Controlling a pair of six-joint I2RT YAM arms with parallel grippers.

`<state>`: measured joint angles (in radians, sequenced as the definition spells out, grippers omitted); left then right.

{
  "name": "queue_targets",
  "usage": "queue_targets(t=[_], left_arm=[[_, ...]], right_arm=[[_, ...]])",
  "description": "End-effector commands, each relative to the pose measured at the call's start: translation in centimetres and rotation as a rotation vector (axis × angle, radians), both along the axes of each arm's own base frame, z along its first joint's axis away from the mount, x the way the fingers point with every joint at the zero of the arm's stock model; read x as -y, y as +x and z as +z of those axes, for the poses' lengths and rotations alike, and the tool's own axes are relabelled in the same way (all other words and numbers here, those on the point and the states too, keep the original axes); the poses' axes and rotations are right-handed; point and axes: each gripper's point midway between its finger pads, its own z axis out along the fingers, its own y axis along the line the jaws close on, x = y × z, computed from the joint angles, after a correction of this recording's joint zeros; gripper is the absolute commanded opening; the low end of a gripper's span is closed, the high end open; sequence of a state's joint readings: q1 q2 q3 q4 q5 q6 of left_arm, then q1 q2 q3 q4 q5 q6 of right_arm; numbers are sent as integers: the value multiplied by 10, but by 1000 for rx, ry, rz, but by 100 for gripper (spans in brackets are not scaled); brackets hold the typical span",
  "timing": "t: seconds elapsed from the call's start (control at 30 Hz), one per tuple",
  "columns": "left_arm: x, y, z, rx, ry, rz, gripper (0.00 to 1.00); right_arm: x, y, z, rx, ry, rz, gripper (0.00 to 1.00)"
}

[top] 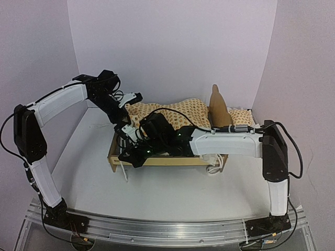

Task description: Set up the pet bed

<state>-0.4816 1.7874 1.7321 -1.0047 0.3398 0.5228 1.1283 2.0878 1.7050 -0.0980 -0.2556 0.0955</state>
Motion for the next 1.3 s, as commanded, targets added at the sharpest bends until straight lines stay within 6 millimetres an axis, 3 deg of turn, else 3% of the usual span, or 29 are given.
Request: queue_targets(t=[0.0, 0.07, 0.17, 0.3, 0.4, 0.47, 0.53, 0.7, 0.97, 1.1, 1.27], left_arm=[[-7, 48, 30, 210, -31, 68, 0], [-7, 48, 30, 209, -31, 68, 0], [-9, 46, 30, 207, -27, 67, 0], [-10, 41, 27, 192, -22, 61, 0], [-10, 36, 25, 174, -29, 53, 0], [-10, 32, 23, 165, -34, 50, 0], [-11, 30, 21, 159, -35, 52, 0], [-12, 28, 20, 153, -37, 57, 0], [-12, 21, 8, 121, -30, 44, 0], [-17, 17, -3, 111, -8, 49, 0], [-20, 16, -10, 104, 7, 53, 0]], right_arm=[[5, -83, -66, -81, -173, 220, 21], [12, -81, -77, -79, -217, 198, 35], [16, -64, -43, 5, -180, 129, 49], [13, -40, 35, 55, -35, 82, 45], [16, -6, 62, -19, 27, -17, 41], [23, 22, 55, -32, 10, -108, 39], [29, 42, 35, -20, -37, -176, 36], [26, 69, -1, -49, -91, -254, 39], [8, 79, -41, -156, -141, -242, 34], [18, 92, -54, -241, -158, -322, 13], [22, 86, -73, -290, -208, -312, 3]])
